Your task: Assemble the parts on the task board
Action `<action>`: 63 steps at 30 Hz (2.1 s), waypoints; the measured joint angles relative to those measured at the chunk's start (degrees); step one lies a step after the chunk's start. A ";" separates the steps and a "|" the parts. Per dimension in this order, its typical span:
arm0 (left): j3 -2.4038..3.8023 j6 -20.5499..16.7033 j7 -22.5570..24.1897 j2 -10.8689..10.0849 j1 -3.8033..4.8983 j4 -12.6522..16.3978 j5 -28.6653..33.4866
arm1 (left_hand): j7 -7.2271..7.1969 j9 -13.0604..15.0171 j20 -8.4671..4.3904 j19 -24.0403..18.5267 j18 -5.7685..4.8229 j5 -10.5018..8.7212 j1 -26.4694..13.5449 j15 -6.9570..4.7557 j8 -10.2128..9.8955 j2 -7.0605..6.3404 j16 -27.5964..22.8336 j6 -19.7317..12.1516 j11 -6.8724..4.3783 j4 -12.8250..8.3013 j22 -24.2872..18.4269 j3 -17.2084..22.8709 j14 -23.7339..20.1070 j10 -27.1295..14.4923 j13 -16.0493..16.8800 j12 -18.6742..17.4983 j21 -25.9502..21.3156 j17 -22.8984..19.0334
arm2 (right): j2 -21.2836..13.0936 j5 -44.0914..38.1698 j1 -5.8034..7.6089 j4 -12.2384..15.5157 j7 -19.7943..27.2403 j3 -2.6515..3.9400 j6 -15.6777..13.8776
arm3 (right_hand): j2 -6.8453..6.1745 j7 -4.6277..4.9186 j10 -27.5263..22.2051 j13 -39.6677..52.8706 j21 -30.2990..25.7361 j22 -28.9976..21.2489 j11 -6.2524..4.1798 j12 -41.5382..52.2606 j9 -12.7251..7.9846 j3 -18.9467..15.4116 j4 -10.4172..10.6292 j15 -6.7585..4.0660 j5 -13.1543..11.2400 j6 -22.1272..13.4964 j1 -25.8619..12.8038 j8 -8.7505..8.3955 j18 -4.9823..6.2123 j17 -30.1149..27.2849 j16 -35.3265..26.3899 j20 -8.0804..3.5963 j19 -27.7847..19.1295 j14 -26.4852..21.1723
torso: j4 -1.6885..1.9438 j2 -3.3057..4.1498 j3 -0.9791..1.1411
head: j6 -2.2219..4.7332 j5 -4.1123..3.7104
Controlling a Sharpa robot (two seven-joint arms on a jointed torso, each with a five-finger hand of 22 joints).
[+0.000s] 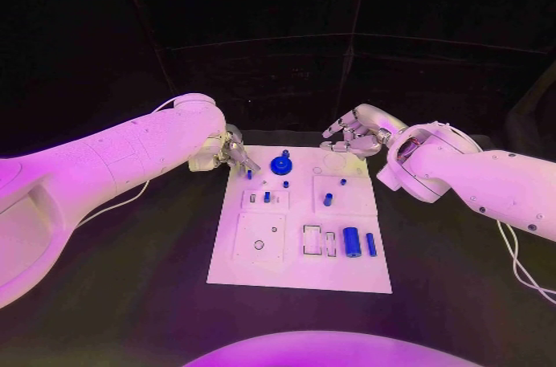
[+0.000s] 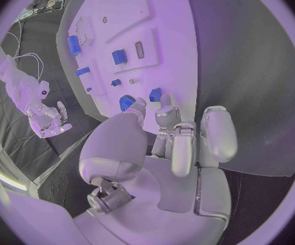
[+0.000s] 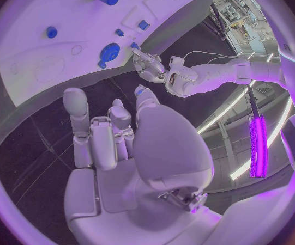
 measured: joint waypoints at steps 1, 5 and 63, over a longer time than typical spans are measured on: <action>-0.01 0.01 0.11 0.03 -0.02 -0.02 0.00 | 0.00 0.00 0.00 0.00 0.00 0.00 0.29 0.00 0.00 0.29 0.00 0.00 0.00 -0.09 0.00 -0.09 0.00 0.00 -0.04 0.00 0.00 0.00 | 0.00 0.00 0.00 -0.01 0.00 0.00 0.00 | 0.00 0.00 0.00 0.00 0.00 0.00 0.00 0.00 0.00 0.00 0.00 0.00 0.00 0.00 0.00 0.00 0.00 0.00 0.00 0.00 0.00 0.00 | 0.00 0.00 0.00 | 0.00 -0.01; -0.04 0.04 0.38 0.15 -0.08 -0.10 -0.02 | -0.20 -0.10 0.00 0.00 0.00 0.00 0.78 0.00 0.00 0.49 0.00 0.20 0.00 -0.25 0.00 -0.25 0.00 0.00 -0.06 0.00 0.00 0.00 | 0.02 0.00 0.00 -0.01 0.01 0.00 0.01 | 0.00 0.00 0.00 0.00 0.00 0.00 0.00 0.00 0.00 0.00 0.00 0.00 0.00 0.00 0.00 0.00 0.00 0.00 0.00 0.00 0.00 0.00 | 0.01 0.00 0.00 | 0.00 -0.03; -0.22 -8.27 1.48 -8.93 -0.28 14.66 3.24 | -0.52 -0.54 0.00 0.00 0.00 -0.20 8.05 0.00 -0.05 1.44 0.00 0.33 -0.81 -10.36 1.10 21.29 0.00 0.24 -1.69 -1.49 -0.25 0.00 | -0.62 0.16 0.00 0.13 0.11 0.00 0.01 | 0.00 0.00 0.00 -0.06 0.00 -0.17 0.00 0.00 0.00 -0.16 0.16 0.00 0.27 0.00 0.00 0.00 0.00 -0.13 -0.28 0.00 0.00 0.00 | 0.65 -0.31 0.02 | -0.14 -0.54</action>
